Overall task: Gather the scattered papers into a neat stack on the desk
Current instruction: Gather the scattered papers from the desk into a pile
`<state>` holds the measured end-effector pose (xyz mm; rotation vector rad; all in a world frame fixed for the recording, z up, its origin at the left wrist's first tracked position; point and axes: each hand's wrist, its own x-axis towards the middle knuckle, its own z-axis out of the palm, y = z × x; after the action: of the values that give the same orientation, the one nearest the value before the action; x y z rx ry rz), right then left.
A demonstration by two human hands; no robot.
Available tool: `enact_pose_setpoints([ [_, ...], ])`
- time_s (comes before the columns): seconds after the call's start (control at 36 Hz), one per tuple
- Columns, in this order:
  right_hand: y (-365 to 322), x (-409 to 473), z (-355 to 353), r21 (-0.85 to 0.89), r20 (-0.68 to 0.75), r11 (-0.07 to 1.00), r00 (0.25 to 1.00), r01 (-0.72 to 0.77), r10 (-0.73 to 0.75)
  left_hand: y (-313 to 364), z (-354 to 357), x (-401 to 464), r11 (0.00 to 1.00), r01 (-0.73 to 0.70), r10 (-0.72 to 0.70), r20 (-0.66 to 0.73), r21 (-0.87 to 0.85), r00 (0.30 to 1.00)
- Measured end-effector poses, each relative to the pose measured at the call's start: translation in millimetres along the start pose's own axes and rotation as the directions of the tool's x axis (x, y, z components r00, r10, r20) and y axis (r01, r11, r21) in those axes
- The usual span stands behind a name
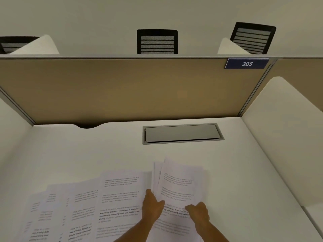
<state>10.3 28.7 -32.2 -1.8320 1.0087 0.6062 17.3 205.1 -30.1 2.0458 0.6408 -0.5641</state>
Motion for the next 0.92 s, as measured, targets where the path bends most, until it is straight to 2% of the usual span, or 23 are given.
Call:
enact_pose_setpoints([
  [0.11,5.7,-5.6,-0.8,0.030,0.048,1.000,0.999,0.007,-0.009,-3.1,-0.6,-12.6,0.992,-0.067,0.066,-0.014,-0.111,0.998],
  [0.36,14.9,-15.0,-3.4,0.176,0.150,0.983,0.986,0.044,-0.071,-13.9,-13.1,-40.5,0.932,-0.010,0.012,0.004,-0.362,1.000],
  [0.56,21.2,-37.1,-4.0,0.327,0.220,0.940,0.960,0.094,-0.172,-27.7,-35.3,-61.3,0.880,-0.048,0.079,0.046,-0.473,0.996],
  [0.72,22.1,-45.3,-5.5,0.484,0.320,0.875,0.925,0.027,-0.206,-29.0,-75.4,-75.5,0.845,-0.050,0.213,0.249,-0.532,0.945],
  [0.92,15.2,-60.9,-5.6,0.566,0.399,0.823,0.857,0.050,-0.327,-30.4,-123.8,-85.2,0.827,-0.123,0.351,0.331,-0.549,0.876],
])
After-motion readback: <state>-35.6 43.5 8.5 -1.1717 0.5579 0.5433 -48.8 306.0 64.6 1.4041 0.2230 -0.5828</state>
